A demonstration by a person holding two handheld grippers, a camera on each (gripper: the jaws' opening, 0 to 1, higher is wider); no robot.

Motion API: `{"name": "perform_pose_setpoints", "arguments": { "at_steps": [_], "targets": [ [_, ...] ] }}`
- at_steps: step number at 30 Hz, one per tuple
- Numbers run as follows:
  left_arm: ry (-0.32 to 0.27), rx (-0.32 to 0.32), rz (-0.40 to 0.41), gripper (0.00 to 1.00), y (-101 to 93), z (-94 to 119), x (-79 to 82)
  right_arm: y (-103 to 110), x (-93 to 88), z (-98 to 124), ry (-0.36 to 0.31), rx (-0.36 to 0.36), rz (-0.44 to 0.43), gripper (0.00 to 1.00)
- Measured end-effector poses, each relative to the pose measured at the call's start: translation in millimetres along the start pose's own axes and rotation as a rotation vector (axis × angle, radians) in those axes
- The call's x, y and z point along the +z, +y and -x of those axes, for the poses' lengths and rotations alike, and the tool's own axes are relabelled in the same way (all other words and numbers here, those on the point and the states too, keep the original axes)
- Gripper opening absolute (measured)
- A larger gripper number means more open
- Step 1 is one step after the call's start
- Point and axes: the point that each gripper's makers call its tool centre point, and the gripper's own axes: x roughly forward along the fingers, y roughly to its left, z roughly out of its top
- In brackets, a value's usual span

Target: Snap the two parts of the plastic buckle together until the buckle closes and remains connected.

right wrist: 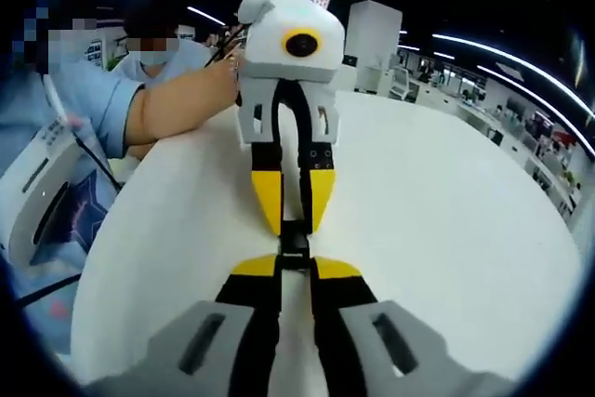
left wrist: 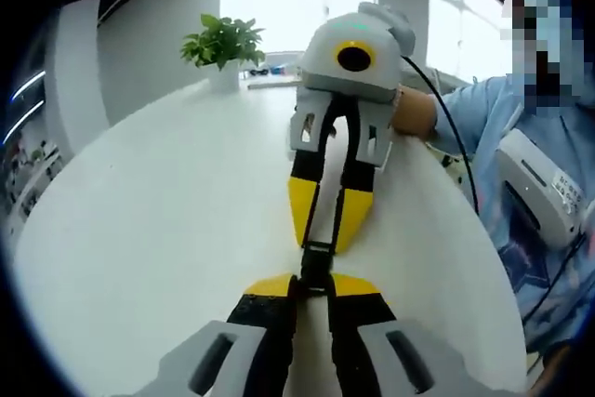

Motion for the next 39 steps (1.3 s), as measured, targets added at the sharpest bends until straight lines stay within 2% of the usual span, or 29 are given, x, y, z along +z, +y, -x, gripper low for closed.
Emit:
{"name": "perform_pose_setpoints", "arguments": {
  "at_steps": [2, 7, 12, 14, 16, 19, 23, 25, 26, 27, 28, 29, 30, 33, 37, 39],
  "targets": [
    [-0.006, 0.0, -0.002, 0.12, 5.0, -0.5, 0.6, -5.0, -4.4, -1.2, 0.007, 0.007, -0.046, 0.12],
    [-0.031, 0.004, 0.02, 0.11, 17.4, -2.6, 2.7, -22.7, -10.4, -6.5, 0.006, 0.004, -0.076, 0.12],
    [-0.027, 0.002, 0.021, 0.11, 28.6, -4.7, 5.9, -39.3, -10.6, -11.4, -0.001, 0.008, -0.08, 0.12],
    [-0.026, -0.017, 0.036, 0.11, 29.4, -4.2, 6.9, -42.6, -11.3, -11.4, -0.004, 0.015, -0.08, 0.12],
    [-0.01, 0.008, 0.039, 0.11, 38.2, -4.1, 7.9, -49.4, -13.0, -12.4, -0.003, 0.003, -0.084, 0.12],
    [0.003, 0.003, 0.054, 0.11, 42.5, -9.0, 9.3, -61.0, -14.8, -17.8, 0.005, 0.014, -0.074, 0.12],
    [-0.03, 0.058, 0.069, 0.11, 64.8, -22.4, 11.9, -78.6, -16.7, -19.6, 0.008, 0.013, -0.09, 0.12],
    [-0.034, 0.055, 0.1, 0.11, 70.5, -28.1, 11.3, -88.4, -16.1, -19.7, 0.001, 0.012, -0.087, 0.12],
    [-0.037, 0.078, 0.112, 0.11, 77.2, -31.0, 10.7, -92.1, -16.2, -20.0, 0.0, 0.004, -0.092, 0.12],
    [-0.071, 0.049, 0.121, 0.11, 76.6, -31.3, 15.4, -98.4, -18.1, -22.6, 0.001, 0.001, -0.097, 0.12],
    [-0.062, 0.105, 0.145, 0.11, 89.7, -32.4, 11.1, -102.4, -17.6, -24.7, -0.004, -0.007, -0.109, 0.12],
    [-0.07, 0.104, 0.161, 0.11, 93.2, -36.2, 9.9, -105.8, -18.1, -27.3, -0.007, -0.01, -0.109, 0.12],
    [-0.082, 0.108, 0.172, 0.11, 96.9, -42.5, 11.0, -105.8, -17.4, -25.6, -0.008, -0.015, -0.11, 0.12],
    [-0.113, 0.108, 0.189, 0.12, 110.3, -41.4, 14.3, -113.4, -18.6, -30.4, -0.015, -0.028, -0.116, 0.12],
    [-0.113, 0.131, 0.191, 0.12, 117.9, -44.3, 14.7, -115.9, -19.9, -29.5, -0.015, -0.038, -0.122, 0.12],
    [-0.112, 0.158, 0.199, 0.12, 124.8, -57.9, 14.3, -121.1, -22.2, -30.7, -0.014, -0.056, -0.128, 0.12]
  ]
}}
